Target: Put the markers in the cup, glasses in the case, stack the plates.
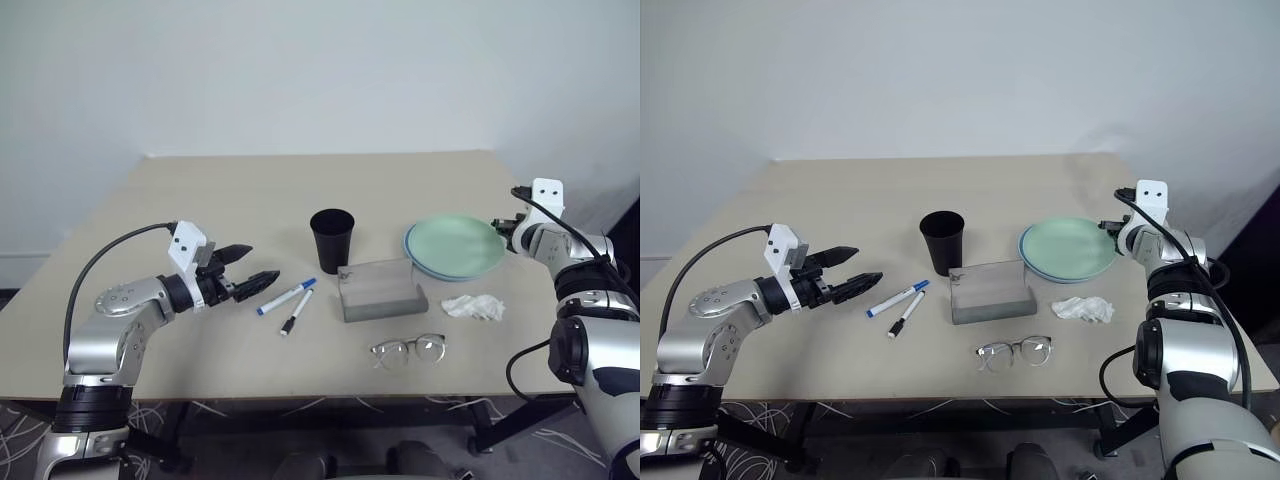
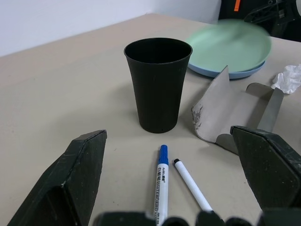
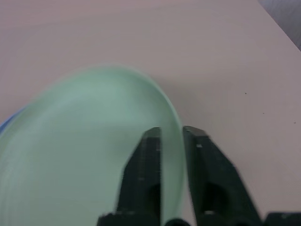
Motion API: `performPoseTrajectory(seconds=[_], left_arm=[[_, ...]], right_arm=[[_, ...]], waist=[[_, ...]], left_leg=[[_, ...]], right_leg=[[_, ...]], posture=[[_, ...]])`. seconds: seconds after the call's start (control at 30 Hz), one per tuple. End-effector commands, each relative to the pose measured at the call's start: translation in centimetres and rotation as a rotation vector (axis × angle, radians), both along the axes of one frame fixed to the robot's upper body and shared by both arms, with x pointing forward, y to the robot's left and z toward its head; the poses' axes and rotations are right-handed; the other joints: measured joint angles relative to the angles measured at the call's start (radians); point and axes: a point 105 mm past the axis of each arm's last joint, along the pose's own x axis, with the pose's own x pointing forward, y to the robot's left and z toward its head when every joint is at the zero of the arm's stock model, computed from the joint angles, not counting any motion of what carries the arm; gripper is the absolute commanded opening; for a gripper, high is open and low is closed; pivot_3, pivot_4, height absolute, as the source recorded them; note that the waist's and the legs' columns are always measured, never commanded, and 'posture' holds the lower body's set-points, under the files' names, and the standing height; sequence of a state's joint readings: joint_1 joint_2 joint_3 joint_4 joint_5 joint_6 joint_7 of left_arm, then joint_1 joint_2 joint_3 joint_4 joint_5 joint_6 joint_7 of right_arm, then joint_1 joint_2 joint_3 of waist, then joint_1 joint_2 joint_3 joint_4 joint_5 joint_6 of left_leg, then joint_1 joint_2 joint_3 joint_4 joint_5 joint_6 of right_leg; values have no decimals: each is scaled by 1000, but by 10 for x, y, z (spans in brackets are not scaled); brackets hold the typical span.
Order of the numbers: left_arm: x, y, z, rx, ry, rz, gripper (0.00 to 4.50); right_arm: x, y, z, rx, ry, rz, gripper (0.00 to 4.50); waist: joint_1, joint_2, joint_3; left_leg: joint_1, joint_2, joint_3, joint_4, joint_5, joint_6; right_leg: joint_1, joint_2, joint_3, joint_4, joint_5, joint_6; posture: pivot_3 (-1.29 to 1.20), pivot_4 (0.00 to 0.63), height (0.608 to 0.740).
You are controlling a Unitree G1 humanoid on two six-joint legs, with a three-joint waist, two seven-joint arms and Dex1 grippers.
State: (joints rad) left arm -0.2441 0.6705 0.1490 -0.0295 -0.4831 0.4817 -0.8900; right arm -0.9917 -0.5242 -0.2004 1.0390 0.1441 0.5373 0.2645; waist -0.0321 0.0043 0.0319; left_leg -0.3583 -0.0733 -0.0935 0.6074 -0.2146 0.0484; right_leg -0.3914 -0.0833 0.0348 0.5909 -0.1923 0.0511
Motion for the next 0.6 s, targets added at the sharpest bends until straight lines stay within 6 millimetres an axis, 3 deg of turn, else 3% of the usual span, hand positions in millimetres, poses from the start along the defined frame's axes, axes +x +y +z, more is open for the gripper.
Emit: performPoseTrajectory(seconds=[0.03, 0.23, 0.43, 0.6], left_arm=[[1, 2, 19, 4, -67, 4, 4500], [2, 0, 19, 2, -68, 1, 4500], [2, 1, 19, 3, -69, 2, 4500], [3, 1, 19, 6, -67, 1, 4500]], right_arm=[[9, 7, 27, -13, -72, 32, 2306], [4, 5, 34, -111, -71, 140, 4414], [-15, 5, 32, -245, -20, 346, 4465], [-39, 16, 27, -225, 42, 520, 4465]], waist=[[-3, 0, 0], [-14, 0, 0], [-14, 0, 0], [-15, 0, 0]], left_leg=[[0, 0, 0, 0, 0, 0], [0, 0, 0, 0, 0, 0], [-1, -1, -1, 0, 0, 0], [0, 0, 0, 1, 0, 0]], right_leg=[[0, 0, 0, 0, 0, 0], [0, 0, 0, 0, 1, 2], [0, 0, 0, -1, 1, 3], [0, -1, 0, 0, 2, 3]], posture=[[0, 0, 732], [0, 0, 732], [0, 0, 732], [0, 0, 732]])
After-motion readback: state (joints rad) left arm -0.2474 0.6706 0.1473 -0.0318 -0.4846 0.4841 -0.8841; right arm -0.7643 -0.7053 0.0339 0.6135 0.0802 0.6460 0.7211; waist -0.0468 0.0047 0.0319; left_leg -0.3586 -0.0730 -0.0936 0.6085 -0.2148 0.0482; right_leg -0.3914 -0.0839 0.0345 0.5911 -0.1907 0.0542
